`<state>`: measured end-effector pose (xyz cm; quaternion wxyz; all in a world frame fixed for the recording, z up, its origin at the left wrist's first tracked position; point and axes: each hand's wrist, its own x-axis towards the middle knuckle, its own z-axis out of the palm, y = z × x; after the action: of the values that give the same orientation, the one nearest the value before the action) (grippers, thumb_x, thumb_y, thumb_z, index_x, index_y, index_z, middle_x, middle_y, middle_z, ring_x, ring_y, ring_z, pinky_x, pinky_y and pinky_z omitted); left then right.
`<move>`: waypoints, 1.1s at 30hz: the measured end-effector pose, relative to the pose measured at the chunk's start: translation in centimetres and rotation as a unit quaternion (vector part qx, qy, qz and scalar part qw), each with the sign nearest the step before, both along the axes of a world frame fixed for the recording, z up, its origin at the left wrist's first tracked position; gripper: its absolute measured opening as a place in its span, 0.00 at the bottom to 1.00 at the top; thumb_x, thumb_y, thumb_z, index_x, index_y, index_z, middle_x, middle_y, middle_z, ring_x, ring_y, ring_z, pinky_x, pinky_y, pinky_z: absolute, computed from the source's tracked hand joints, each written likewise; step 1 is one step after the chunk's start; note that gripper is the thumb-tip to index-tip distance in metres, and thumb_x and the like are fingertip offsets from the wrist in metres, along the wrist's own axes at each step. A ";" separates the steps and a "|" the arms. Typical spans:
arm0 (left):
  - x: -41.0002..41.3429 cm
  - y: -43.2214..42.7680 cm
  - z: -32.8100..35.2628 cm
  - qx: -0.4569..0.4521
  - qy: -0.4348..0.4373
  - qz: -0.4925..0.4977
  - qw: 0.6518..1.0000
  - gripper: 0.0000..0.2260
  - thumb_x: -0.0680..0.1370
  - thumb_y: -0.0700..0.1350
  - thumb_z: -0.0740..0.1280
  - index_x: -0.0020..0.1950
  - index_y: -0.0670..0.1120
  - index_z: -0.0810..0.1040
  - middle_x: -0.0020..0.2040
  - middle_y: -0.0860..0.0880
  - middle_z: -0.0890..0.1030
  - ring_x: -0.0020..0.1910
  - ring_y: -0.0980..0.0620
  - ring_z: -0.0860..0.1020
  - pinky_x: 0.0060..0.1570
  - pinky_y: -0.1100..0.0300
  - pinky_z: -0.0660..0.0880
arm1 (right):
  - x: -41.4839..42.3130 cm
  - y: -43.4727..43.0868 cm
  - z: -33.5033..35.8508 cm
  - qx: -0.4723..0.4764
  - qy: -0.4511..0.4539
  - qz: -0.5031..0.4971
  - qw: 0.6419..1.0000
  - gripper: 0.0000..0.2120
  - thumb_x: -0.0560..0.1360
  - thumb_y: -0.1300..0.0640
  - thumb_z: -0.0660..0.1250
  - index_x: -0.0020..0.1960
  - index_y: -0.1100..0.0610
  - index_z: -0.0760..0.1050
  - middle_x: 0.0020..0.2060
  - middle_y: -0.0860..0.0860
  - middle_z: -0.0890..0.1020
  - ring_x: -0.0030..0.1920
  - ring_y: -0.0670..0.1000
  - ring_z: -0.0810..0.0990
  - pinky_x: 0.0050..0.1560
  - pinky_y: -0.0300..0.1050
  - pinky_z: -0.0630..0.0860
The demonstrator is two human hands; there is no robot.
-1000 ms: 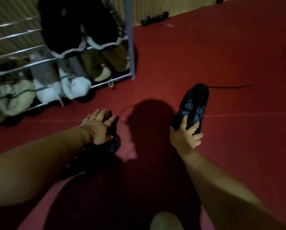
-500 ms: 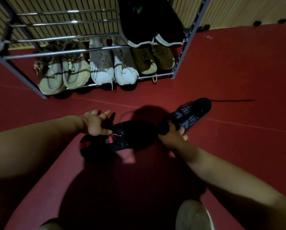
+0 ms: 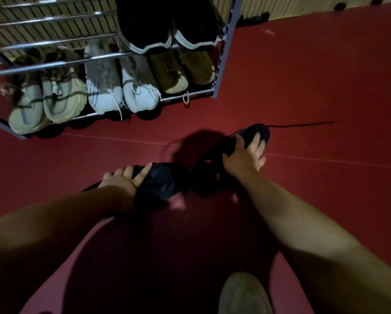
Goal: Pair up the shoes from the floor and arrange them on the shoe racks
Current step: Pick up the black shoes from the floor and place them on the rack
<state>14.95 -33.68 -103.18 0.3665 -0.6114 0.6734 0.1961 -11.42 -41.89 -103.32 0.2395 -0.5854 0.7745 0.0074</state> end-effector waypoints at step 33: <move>17.3 1.3 3.8 -0.251 0.058 0.333 0.907 0.34 0.78 0.58 0.60 0.78 0.53 0.46 0.76 0.43 0.53 0.74 0.42 0.53 0.72 0.50 0.52 | 20.7 2.7 7.4 -0.306 0.129 0.859 0.390 0.24 0.73 0.52 0.69 0.67 0.41 0.72 0.57 0.57 0.80 0.55 0.59 0.80 0.60 0.62 0.70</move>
<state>32.23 -32.41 -99.42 0.0746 -0.8593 0.4779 0.1665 9.24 -39.17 -95.90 -0.1921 -0.9658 -0.1679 0.0473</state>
